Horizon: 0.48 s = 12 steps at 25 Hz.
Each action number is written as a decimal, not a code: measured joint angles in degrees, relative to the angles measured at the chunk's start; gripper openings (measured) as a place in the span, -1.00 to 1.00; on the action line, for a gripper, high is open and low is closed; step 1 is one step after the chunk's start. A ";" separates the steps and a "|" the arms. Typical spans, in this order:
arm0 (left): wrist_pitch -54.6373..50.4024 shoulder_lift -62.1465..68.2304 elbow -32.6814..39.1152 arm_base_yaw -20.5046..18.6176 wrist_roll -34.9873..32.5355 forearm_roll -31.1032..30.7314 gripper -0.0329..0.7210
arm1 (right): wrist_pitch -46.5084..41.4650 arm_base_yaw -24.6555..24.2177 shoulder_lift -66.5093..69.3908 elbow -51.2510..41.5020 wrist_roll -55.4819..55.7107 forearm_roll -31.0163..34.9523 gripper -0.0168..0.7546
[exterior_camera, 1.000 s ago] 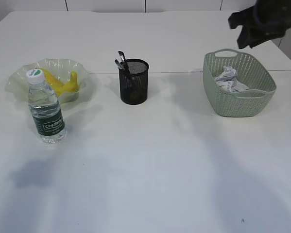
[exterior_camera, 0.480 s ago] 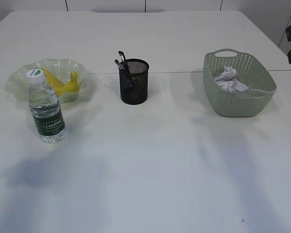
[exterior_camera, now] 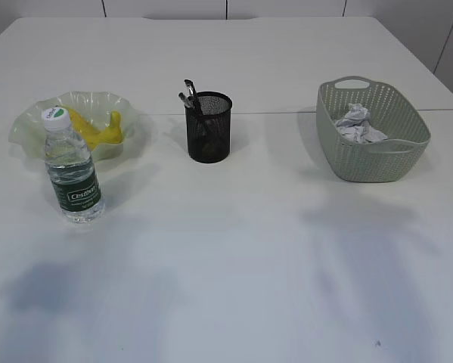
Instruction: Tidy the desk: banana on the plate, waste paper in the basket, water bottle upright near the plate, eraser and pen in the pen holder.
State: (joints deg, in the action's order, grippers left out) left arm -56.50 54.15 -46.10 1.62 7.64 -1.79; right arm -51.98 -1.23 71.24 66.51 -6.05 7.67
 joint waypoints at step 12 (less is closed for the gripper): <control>-7.45 -19.91 0.00 0.00 0.00 0.34 0.29 | -6.05 0.12 -17.35 -9.01 2.12 0.10 -0.28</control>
State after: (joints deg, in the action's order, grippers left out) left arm -63.94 34.24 -46.10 1.62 7.64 -1.45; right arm -58.03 -1.11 53.89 57.50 -3.93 7.76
